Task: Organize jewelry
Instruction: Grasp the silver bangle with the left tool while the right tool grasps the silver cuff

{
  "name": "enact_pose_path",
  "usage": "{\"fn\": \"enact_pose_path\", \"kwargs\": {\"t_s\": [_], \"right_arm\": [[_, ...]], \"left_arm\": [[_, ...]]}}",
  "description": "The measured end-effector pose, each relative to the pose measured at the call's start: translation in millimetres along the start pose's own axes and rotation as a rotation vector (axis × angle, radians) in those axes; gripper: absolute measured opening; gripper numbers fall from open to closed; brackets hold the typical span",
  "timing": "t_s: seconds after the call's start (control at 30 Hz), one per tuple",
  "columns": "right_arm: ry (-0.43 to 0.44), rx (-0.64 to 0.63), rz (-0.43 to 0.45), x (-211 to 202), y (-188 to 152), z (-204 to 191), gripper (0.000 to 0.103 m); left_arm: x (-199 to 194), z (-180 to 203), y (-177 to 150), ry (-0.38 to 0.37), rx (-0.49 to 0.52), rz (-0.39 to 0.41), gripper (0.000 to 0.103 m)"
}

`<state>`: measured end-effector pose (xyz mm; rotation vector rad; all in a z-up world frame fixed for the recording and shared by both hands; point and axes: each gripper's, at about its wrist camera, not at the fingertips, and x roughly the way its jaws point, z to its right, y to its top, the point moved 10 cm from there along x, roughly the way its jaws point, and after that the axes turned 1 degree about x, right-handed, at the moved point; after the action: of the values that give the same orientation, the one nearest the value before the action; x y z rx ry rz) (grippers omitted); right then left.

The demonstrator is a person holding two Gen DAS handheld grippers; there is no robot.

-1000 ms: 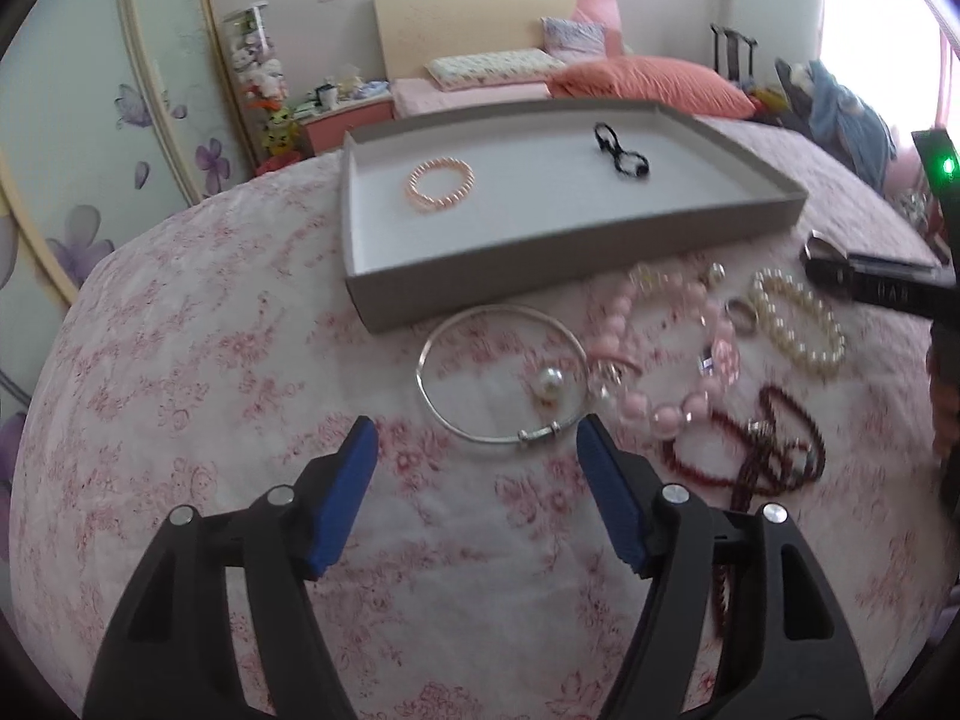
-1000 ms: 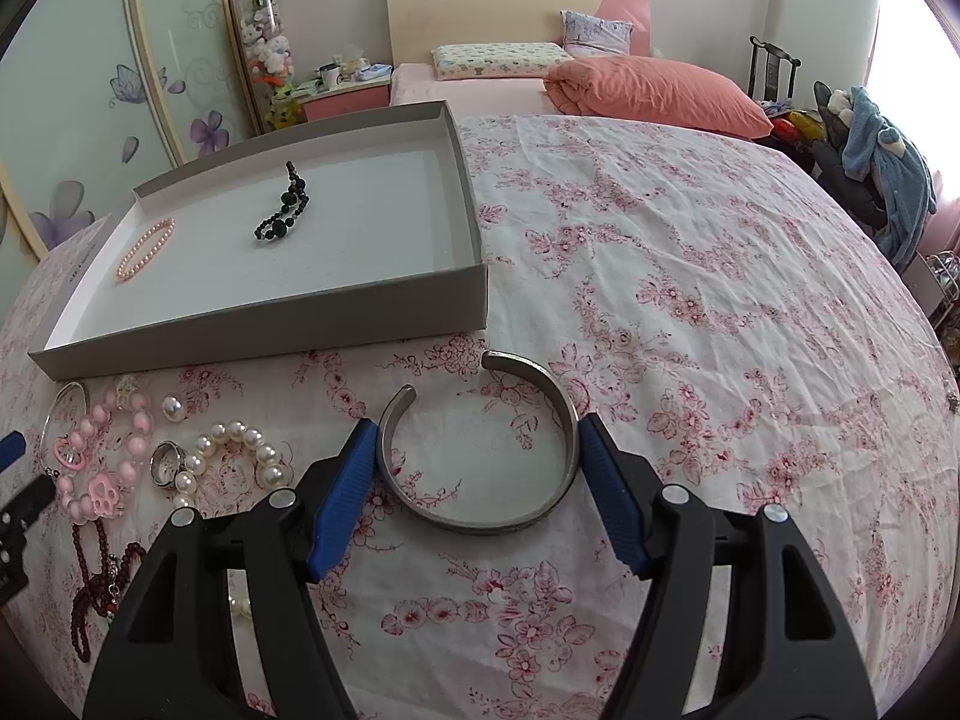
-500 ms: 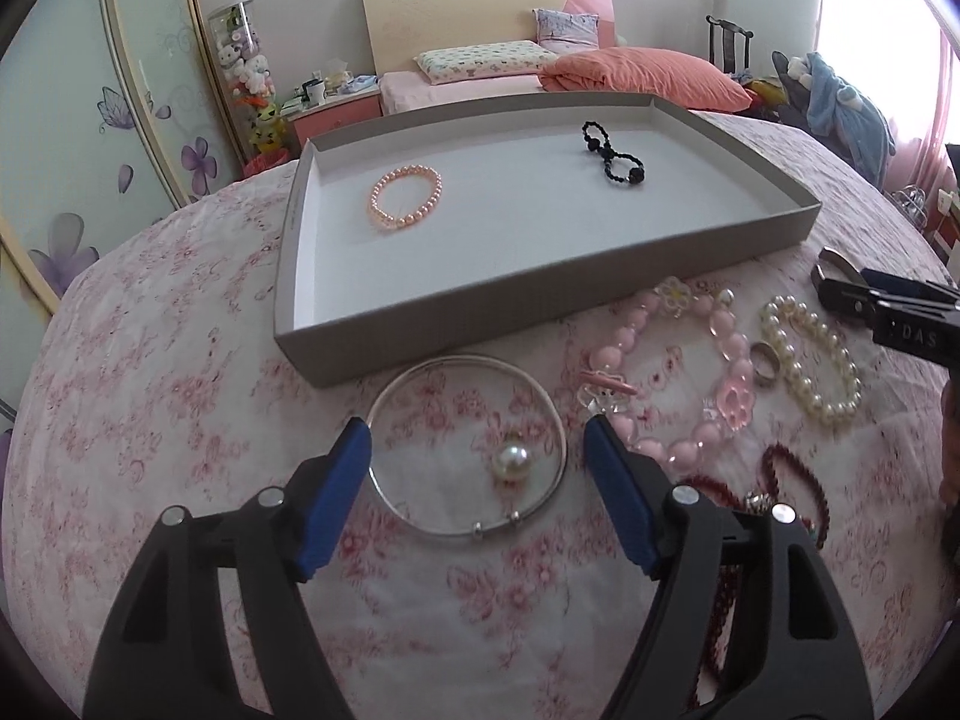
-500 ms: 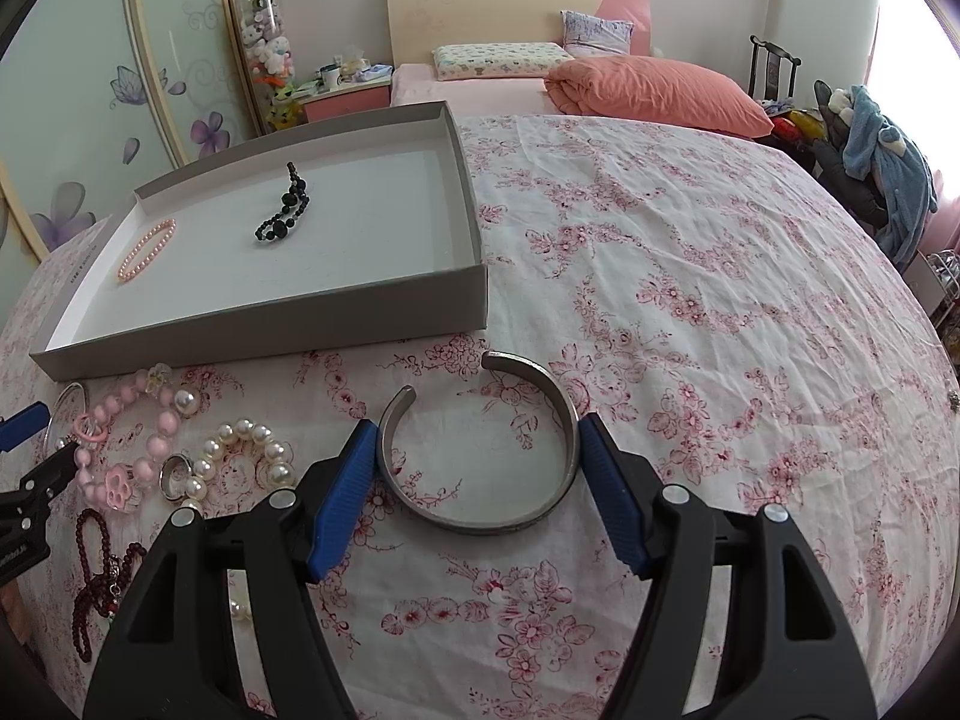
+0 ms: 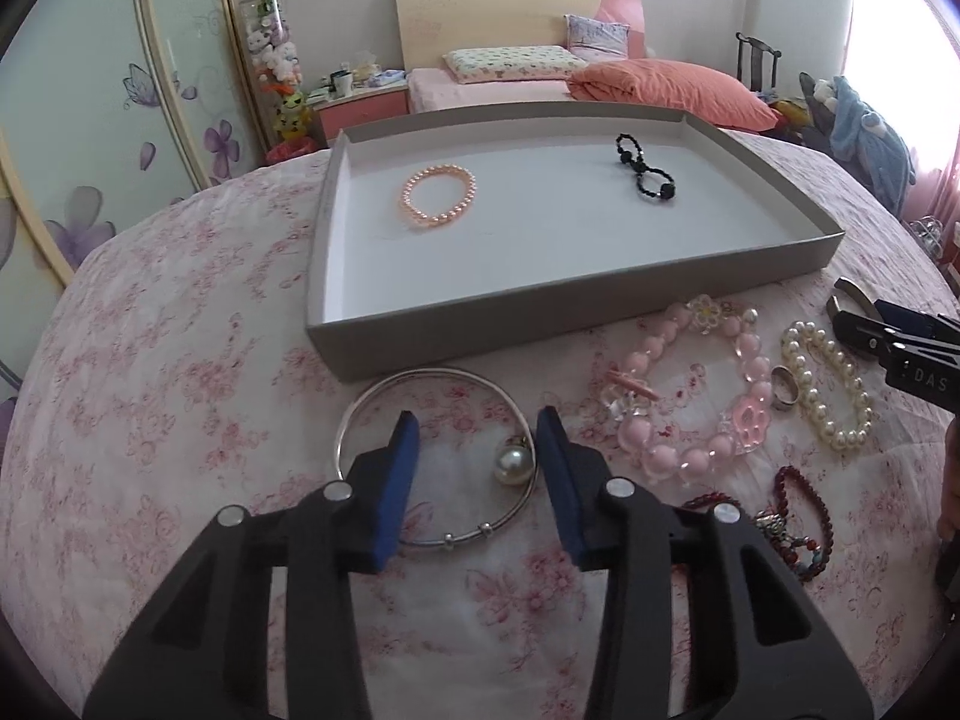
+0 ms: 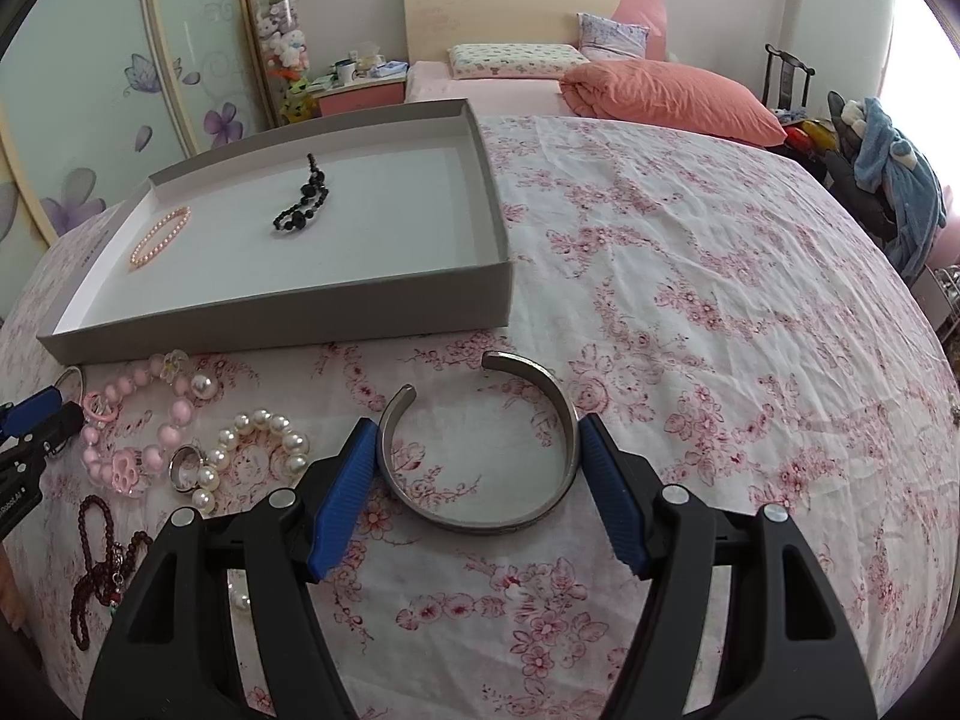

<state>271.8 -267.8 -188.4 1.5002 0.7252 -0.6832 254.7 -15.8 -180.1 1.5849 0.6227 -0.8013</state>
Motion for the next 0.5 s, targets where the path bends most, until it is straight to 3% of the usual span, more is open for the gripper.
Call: {"fn": "enact_pose_path", "kwargs": {"t_s": [0.03, 0.07, 0.13, 0.27, 0.5], "right_arm": [[0.001, -0.001, 0.0, -0.1, -0.4, -0.4, 0.068], [0.002, 0.0, 0.0, 0.0, -0.3, -0.3, 0.068], [0.003, 0.0, 0.0, 0.0, -0.2, -0.5, 0.068], [0.004, 0.0, -0.001, 0.0, -0.2, -0.9, 0.068], [0.01, -0.004, -0.001, -0.2, 0.1, -2.3, 0.068]], "left_arm": [[-1.1, -0.8, -1.3, 0.005, 0.003, 0.001, 0.044], [-1.6, -2.0, -1.7, 0.013, 0.003, 0.0, 0.056], [-3.9, -1.9, -2.6, 0.005, 0.0, 0.0, 0.069], [-10.0, -5.6, -4.9, 0.024, 0.024, 0.019, 0.086], [-3.8, -17.7, -6.7, 0.034, -0.01, -0.007, 0.087]]}}
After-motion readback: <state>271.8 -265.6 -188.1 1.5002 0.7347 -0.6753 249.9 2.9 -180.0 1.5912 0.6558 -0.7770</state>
